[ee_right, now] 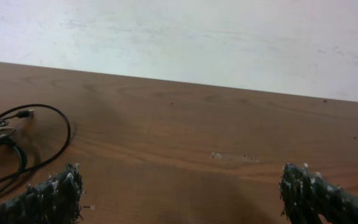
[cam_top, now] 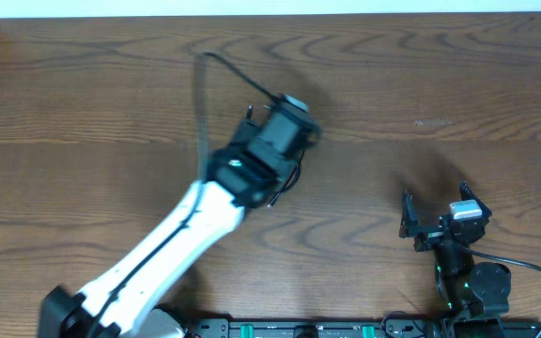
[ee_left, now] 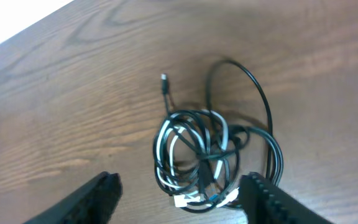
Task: Untangle cables
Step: 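Lower the held bundle back onto the table with the left gripper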
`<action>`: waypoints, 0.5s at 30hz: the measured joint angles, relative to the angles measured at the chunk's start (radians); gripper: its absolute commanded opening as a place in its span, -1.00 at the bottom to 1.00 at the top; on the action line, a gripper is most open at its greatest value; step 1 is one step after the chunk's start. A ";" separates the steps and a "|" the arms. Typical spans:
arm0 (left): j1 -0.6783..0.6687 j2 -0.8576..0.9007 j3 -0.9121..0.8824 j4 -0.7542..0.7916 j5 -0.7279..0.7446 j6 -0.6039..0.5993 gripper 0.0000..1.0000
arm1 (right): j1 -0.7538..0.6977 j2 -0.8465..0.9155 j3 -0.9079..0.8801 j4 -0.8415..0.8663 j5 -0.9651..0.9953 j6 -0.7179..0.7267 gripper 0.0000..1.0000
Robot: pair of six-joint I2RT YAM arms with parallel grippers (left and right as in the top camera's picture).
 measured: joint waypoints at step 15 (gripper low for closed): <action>0.126 0.250 -0.028 0.000 0.238 -0.186 -0.38 | 0.000 0.000 0.000 0.000 0.000 0.000 0.98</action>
